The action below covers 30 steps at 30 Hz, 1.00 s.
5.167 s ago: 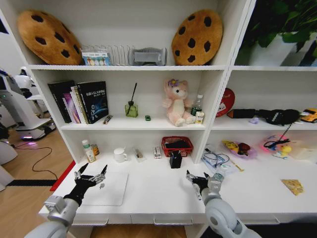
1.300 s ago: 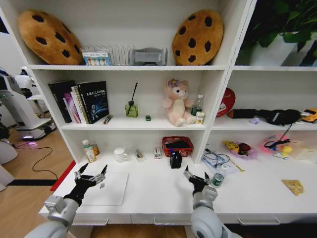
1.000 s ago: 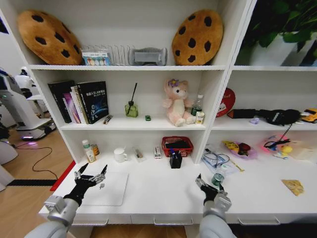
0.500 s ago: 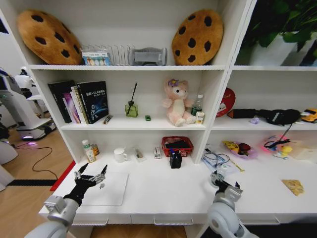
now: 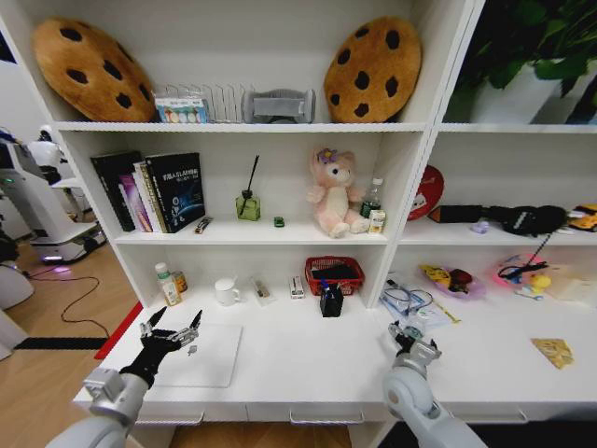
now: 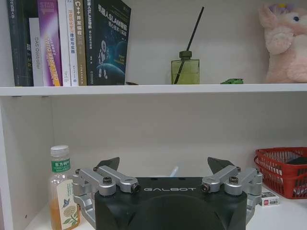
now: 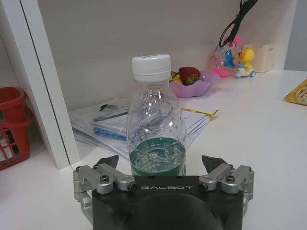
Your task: Organize the objects on the table.
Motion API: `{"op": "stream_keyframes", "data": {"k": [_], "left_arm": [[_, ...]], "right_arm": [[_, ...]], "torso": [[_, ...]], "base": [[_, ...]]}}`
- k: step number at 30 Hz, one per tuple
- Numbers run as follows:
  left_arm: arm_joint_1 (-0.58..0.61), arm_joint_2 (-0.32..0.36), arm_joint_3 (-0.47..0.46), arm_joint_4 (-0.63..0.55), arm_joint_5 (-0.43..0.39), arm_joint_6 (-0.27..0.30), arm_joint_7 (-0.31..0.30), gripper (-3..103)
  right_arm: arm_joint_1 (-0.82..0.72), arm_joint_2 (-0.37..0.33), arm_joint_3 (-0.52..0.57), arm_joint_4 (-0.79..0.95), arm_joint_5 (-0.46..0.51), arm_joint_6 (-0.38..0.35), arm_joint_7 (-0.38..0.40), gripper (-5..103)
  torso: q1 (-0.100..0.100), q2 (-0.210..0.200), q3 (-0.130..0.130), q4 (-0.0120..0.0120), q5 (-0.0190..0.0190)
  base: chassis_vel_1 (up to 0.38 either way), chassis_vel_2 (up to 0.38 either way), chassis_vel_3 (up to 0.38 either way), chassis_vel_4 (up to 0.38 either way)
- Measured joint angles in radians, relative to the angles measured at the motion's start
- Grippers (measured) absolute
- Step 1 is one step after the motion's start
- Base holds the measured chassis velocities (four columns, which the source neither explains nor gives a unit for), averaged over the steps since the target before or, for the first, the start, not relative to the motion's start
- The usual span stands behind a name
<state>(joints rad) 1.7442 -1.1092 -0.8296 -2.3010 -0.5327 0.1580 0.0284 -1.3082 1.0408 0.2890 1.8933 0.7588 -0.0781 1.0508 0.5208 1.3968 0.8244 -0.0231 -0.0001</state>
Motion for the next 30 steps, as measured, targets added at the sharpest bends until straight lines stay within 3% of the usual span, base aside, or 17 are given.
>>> {"op": "stream_keyframes", "data": {"k": [6,10,12,14,18,20,21,22,23,25,26,28,30], "left_arm": [[0.0,0.0,0.0,0.0,0.0,0.0,0.0,100],[0.0,0.0,0.0,0.0,0.0,0.0,0.0,100],[0.0,0.0,0.0,0.0,0.0,0.0,0.0,100],[0.0,0.0,0.0,0.0,0.0,0.0,0.0,100],[0.0,0.0,0.0,0.0,0.0,0.0,0.0,100],[0.0,0.0,0.0,0.0,0.0,0.0,0.0,100],[0.0,0.0,0.0,0.0,0.0,0.0,0.0,100],[0.0,0.0,0.0,0.0,0.0,0.0,0.0,100],[0.0,0.0,0.0,0.0,0.0,0.0,0.0,100],[0.0,0.0,0.0,0.0,0.0,0.0,0.0,100],[0.0,0.0,0.0,0.0,0.0,0.0,0.0,100],[0.0,0.0,0.0,0.0,0.0,0.0,0.0,100],[0.0,0.0,0.0,0.0,0.0,0.0,0.0,100]], "right_arm": [[-0.007,-0.003,0.003,0.002,-0.051,-0.001,-0.019,73],[-0.023,-0.007,0.012,0.011,-0.076,0.006,-0.027,68],[-0.051,-0.013,0.029,0.044,-0.095,0.01,-0.045,51],[-0.075,-0.018,0.043,0.073,-0.111,0.012,-0.069,46],[-0.163,-0.036,0.118,0.19,-0.17,0.002,-0.193,34],[-0.195,-0.05,0.176,0.267,-0.171,-0.043,-0.246,31],[-0.206,-0.06,0.209,0.306,-0.139,-0.08,-0.255,28],[-0.213,-0.075,0.242,0.354,-0.047,-0.126,-0.231,25],[-0.213,-0.075,0.242,0.354,-0.047,-0.126,-0.231,25],[-0.199,-0.124,0.263,0.47,0.237,-0.203,-0.026,23],[-0.199,-0.124,0.263,0.47,0.237,-0.203,-0.026,23],[-0.162,-0.172,0.288,0.596,0.52,-0.239,0.22,23],[-0.156,-0.181,0.294,0.618,0.611,-0.247,0.288,23]], "torso": [[0.0,0.0,0.0,0.0001,0.0],[0.0,0.0,0.0,0.0001,0.0],[0.0,0.0,0.0,0.0001,0.0001],[0.0,0.0,0.0,0.0,0.0001],[0.0,0.0,0.0,-0.0002,-0.0002],[0.0,0.0,0.0,-0.0002,0.0001],[0.0,0.0,0.0,0.0,-0.0002],[0.0,0.0,0.0,-0.0001,-0.0002],[0.0,0.0,0.0,-0.0001,-0.0002],[0.0,0.0,0.0,-0.0001,0.0006],[0.0,0.0,0.0,-0.0001,0.0006],[0.0,0.0,0.0,0.0005,-0.0015],[0.0,0.0,0.0,0.0003,0.0004]], "base": [[0.0,0.0,0.0,0.0],[0.0,0.0,0.0,0.0],[0.0,0.0,0.0,0.0],[0.0,0.0,0.0,0.0],[0.0,0.0,0.0,0.0],[0.0,0.0,0.0,0.0],[0.0,0.0,0.0,0.0],[0.0,0.0,0.0,0.0],[0.0,0.0,0.0,0.0],[0.0,0.0,0.0,0.0],[0.0,0.0,0.0,0.0],[0.0,0.0,0.0,0.0],[0.0,0.0,0.0,0.0]]}}
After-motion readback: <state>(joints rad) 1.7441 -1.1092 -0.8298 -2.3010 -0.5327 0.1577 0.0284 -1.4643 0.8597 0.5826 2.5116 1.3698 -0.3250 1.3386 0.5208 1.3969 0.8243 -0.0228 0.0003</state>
